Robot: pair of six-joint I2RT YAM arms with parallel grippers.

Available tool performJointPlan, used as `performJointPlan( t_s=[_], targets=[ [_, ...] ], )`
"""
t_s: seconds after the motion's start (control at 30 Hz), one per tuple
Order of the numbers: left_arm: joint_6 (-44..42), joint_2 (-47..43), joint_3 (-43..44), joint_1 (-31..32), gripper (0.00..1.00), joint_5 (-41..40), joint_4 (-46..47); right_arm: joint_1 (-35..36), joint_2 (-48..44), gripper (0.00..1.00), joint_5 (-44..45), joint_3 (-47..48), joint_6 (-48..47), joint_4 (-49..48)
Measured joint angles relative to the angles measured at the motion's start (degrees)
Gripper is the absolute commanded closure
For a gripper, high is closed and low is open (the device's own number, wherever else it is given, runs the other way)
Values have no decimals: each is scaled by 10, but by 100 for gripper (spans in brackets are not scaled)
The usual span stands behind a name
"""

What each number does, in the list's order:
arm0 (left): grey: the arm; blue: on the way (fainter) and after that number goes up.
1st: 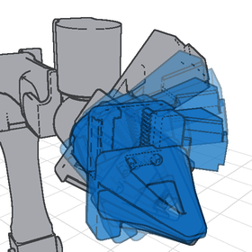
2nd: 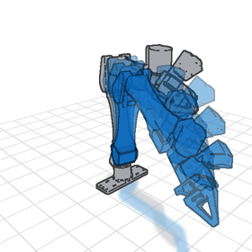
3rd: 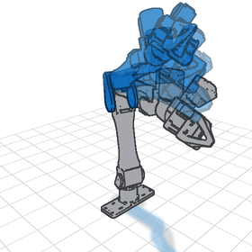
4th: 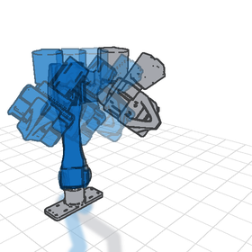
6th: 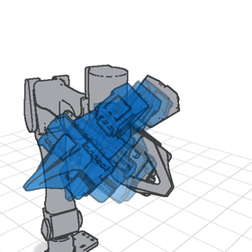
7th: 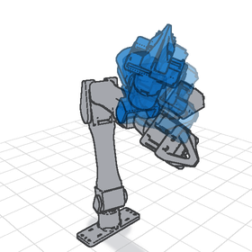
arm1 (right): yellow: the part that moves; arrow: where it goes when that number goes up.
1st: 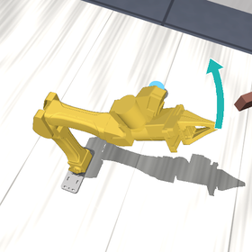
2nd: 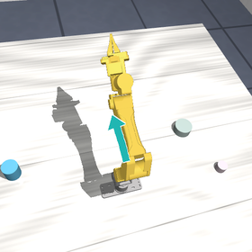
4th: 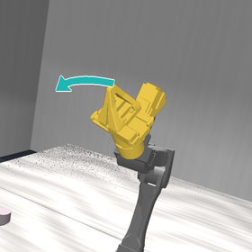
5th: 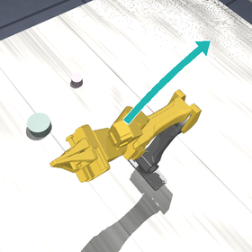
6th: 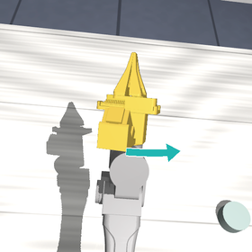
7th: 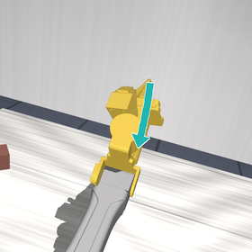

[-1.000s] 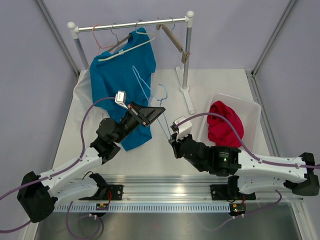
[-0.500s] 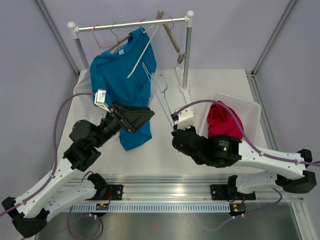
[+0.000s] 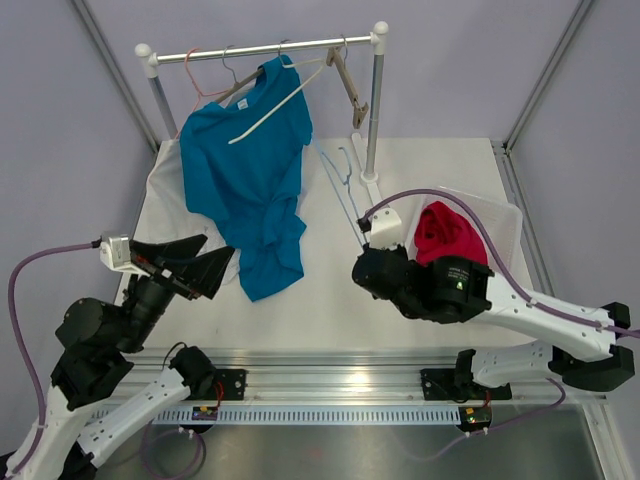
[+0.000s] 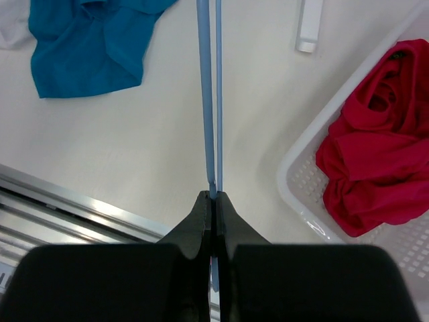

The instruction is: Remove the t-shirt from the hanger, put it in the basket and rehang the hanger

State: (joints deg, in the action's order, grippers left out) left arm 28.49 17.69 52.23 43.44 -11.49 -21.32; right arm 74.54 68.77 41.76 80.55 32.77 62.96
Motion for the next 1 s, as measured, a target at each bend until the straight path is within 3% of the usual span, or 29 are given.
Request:
performJointPlan(
  t_s=[0.27, 0.6, 1.0],
  targets=[
    [-42, -55, -21, 0, 1, -32, -79, -135, 66, 100, -32, 16, -75, -76],
    [-46, -111, -96, 0, 1, -61, -120, -237, 229, 100, -87, 170, -155, -184],
    [-46, -121, -97, 0, 1, -59, -121, -297, 377, 100, -108, 363, -190, -215]
  ],
)
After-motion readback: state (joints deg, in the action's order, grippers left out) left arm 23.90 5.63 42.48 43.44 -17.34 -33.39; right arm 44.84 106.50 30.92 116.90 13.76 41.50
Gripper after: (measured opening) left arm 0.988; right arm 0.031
